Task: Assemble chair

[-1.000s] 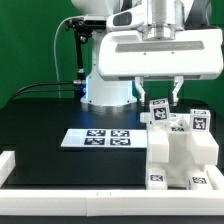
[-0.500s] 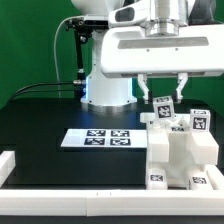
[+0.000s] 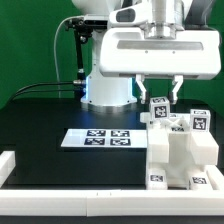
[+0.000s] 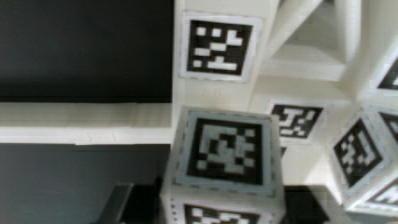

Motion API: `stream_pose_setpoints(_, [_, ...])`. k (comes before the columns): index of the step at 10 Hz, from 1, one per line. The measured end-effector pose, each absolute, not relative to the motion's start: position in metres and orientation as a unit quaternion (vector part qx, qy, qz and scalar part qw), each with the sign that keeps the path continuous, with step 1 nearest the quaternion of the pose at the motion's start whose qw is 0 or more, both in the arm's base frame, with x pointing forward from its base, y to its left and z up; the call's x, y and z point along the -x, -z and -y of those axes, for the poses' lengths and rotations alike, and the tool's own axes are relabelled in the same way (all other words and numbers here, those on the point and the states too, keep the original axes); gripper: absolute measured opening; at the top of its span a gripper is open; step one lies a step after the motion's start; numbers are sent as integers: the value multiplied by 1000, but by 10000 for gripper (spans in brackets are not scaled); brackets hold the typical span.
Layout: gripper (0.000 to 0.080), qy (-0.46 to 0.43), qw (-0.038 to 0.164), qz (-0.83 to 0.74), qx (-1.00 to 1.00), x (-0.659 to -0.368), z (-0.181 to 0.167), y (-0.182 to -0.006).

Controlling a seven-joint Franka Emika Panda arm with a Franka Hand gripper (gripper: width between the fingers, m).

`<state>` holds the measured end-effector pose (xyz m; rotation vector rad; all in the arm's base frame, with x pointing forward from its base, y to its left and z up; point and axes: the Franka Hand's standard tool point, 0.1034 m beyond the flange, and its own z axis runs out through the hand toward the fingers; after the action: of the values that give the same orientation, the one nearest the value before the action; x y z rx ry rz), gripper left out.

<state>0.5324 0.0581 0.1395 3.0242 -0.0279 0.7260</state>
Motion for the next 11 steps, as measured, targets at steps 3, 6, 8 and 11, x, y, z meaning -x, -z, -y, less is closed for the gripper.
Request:
stream_pose_setpoints(3, [281, -233, 17, 6, -972, -532, -58, -138])
stream_pose_setpoints(6, [281, -250, 30, -18, -968, -535, -52, -136])
stream_pose_setpoints(8, [281, -247, 34, -22, -968, -534, -53, -128])
stream_pose_setpoints(11, [281, -259, 36, -20, -965, -538, -54, -128])
